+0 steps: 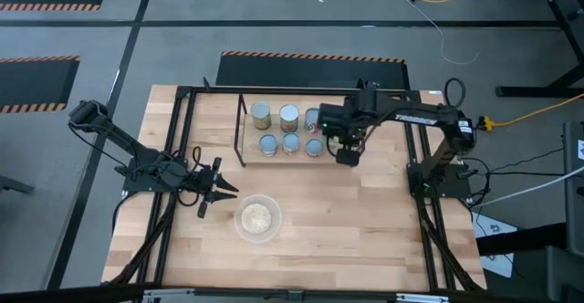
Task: Pick and place cans onto a shelf
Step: Put the canned pears on the shelf
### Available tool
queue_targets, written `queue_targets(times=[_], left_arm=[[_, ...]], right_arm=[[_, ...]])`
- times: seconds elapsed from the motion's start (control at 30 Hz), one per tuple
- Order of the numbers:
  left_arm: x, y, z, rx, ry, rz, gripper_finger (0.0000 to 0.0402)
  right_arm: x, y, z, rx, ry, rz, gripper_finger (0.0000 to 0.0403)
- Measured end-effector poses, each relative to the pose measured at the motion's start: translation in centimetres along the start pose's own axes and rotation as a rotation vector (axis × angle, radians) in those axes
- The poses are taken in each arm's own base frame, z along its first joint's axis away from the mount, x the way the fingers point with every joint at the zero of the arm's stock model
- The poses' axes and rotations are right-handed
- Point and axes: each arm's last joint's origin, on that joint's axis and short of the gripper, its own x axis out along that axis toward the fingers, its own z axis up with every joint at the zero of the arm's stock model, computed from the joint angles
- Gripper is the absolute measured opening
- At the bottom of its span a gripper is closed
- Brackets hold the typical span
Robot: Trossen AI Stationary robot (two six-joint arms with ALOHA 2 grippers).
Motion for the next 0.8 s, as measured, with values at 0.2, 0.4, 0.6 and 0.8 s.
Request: queue_targets(times=[0.2, 0.4, 0.6, 0.8], left_arm=[[0.0, 0.0, 0.0, 0.001, 0.004, 0.001, 0.0076], [0.0, 0.0, 0.0, 0.001, 0.003, 0.001, 0.0076], [0.0, 0.0, 0.0, 0.001, 0.003, 0.001, 0.0076], [0.0, 0.0, 0.0, 0.002, 0.003, 0.001, 0.0076]], right_arm=[[3.0, -0.6, -0.4, -0.007, 0.111, -0.005, 0.0], [4.6, -0.4, -0.6, -0.013, 0.14, -0.005, 0.0], [5.8, -0.3, -0.4, -0.034, 0.119, 0.004, 0.0], [6.2, -0.1, -0.2, -0.033, 0.1, 0.023, 0.0]])
